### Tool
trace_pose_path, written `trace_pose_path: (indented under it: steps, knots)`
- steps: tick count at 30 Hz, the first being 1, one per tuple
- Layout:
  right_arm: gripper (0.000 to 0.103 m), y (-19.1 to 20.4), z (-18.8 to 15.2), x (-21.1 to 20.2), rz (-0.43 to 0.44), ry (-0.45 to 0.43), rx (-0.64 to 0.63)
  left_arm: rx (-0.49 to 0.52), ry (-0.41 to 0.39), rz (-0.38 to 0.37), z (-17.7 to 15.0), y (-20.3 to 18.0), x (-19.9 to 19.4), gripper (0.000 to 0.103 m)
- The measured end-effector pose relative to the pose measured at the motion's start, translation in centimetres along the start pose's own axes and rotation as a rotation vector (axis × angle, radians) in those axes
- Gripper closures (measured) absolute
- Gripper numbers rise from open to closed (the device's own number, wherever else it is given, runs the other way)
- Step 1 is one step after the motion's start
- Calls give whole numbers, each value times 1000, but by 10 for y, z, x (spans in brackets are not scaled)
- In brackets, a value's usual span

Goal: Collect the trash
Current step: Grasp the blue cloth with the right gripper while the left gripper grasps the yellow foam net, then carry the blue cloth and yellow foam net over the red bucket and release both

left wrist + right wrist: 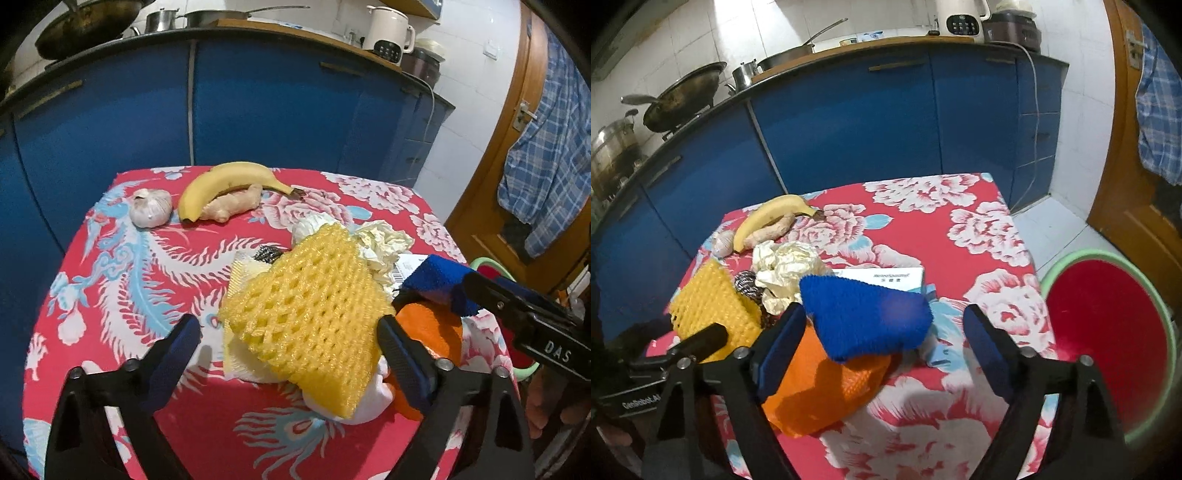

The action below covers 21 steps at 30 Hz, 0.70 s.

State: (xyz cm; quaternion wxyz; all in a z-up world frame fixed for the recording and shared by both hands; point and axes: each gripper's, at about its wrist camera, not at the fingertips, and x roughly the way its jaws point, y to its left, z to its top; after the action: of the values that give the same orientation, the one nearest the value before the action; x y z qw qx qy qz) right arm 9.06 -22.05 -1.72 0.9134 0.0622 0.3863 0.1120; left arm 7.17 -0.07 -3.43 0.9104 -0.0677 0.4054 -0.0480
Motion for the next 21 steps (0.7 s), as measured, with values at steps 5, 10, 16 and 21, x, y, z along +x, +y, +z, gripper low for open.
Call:
trace_pose_path:
  steps: [5,10,16,21]
  knots:
    - [57,3,-1,8,64,39,8,-34,41,-48,0,5,7,47]
    - [77,12,-3,2,77,12,-25,-33,36,-70,0,6,2,71]
    - [85,21,-4,-19,55,-61,-71,-23,18,-91,2,1,-10,86]
    - [85,25,-5,-42,33,-129,-105,-20,-10,-115,6,-3,-25,88]
